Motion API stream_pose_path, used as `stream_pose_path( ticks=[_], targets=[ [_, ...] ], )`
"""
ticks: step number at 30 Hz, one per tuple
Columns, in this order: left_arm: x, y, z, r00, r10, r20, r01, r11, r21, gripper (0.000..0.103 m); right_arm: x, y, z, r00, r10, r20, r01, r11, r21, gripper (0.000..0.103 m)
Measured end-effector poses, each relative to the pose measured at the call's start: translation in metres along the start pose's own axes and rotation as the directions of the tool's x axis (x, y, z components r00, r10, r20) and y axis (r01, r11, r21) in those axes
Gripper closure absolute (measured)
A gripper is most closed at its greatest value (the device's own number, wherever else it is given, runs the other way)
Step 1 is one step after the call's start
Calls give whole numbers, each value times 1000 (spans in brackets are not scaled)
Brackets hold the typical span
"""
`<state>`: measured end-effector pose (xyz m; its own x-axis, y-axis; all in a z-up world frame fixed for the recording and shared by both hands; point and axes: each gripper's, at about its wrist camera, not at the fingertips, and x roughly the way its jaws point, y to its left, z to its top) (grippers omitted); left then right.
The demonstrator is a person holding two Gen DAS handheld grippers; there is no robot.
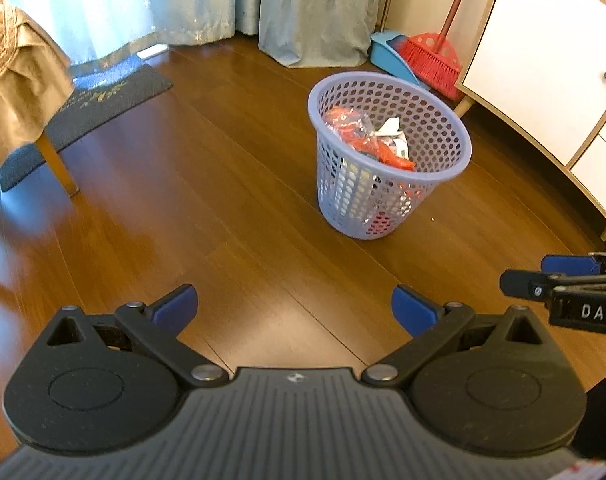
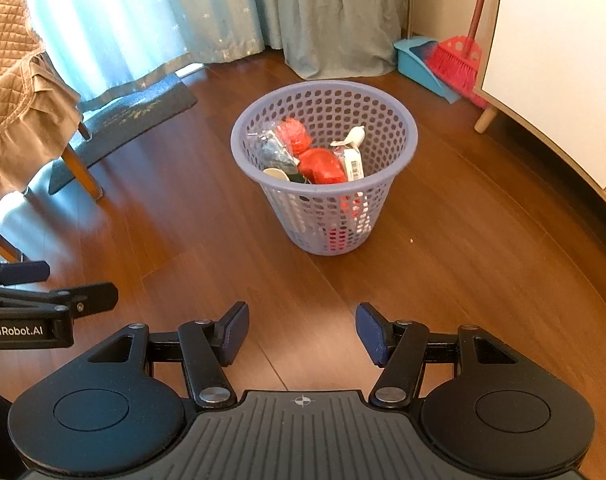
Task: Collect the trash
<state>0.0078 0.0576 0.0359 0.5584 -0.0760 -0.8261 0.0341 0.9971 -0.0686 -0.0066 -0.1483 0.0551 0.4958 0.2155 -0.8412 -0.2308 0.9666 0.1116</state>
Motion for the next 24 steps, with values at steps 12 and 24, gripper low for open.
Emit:
stream_pose_path(
  ticks=[12, 24],
  targets=[
    [3, 0, 2, 1000, 6, -6, -6, 1000, -8, 1, 3, 1, 3, 1000, -2, -5, 2, 1000, 3, 46],
    [4, -2, 0, 1000, 9, -5, -9, 1000, -8, 1, 5, 4, 5, 1000, 1, -3, -1, 1000, -1, 46]
  ],
)
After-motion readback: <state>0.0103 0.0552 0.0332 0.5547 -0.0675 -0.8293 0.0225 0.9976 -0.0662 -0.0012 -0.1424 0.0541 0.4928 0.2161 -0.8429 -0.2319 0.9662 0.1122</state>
